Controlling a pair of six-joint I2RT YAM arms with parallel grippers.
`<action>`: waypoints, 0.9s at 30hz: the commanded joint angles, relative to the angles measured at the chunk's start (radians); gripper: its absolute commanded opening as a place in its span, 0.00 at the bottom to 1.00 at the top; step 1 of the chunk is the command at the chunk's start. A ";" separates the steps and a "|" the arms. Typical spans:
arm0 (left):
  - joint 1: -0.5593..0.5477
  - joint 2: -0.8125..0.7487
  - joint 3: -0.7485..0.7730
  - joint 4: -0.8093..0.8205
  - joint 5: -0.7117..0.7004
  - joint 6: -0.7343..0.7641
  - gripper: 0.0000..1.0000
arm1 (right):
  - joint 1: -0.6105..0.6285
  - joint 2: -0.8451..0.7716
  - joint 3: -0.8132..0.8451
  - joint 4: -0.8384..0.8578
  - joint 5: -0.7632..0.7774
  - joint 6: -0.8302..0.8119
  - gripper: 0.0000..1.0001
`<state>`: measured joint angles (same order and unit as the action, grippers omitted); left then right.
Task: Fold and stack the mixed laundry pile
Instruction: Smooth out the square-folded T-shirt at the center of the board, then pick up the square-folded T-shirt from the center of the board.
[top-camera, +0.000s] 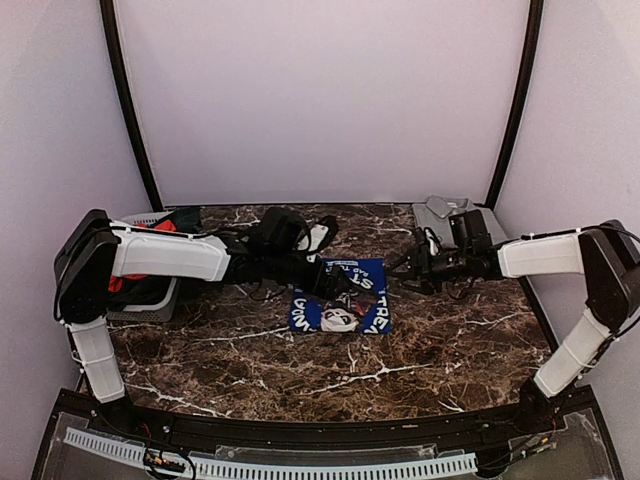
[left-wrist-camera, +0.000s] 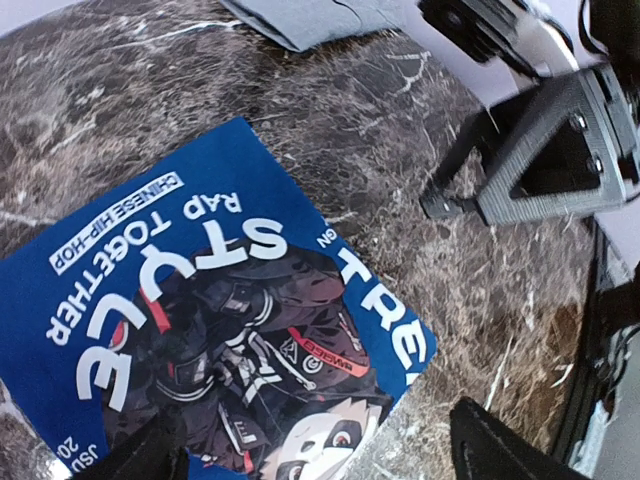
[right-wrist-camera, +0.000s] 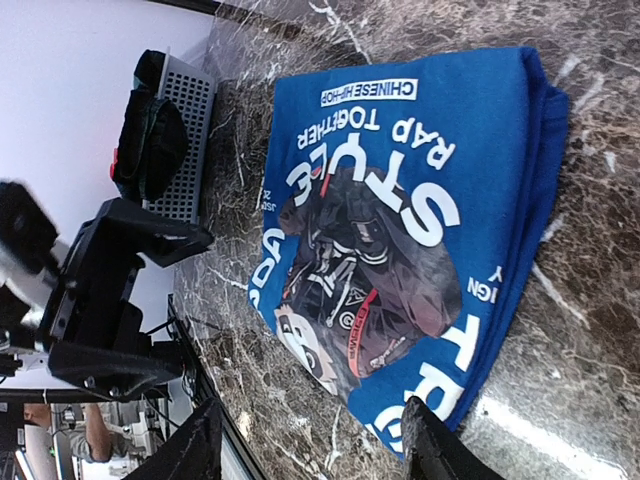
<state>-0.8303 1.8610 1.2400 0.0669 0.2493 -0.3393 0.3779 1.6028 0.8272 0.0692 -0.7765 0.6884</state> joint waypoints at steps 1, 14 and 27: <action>-0.089 0.015 0.075 -0.197 -0.188 0.341 0.84 | -0.025 -0.051 -0.026 -0.155 0.072 -0.064 0.57; -0.251 0.219 0.261 -0.179 -0.328 0.668 0.44 | -0.055 -0.069 -0.140 -0.074 -0.009 -0.008 0.57; -0.285 0.350 0.337 -0.153 -0.289 0.767 0.31 | -0.057 -0.063 -0.190 0.000 -0.039 0.009 0.56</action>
<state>-1.0988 2.1944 1.5417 -0.0982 -0.0650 0.3847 0.3264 1.5352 0.6567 0.0242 -0.7925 0.6914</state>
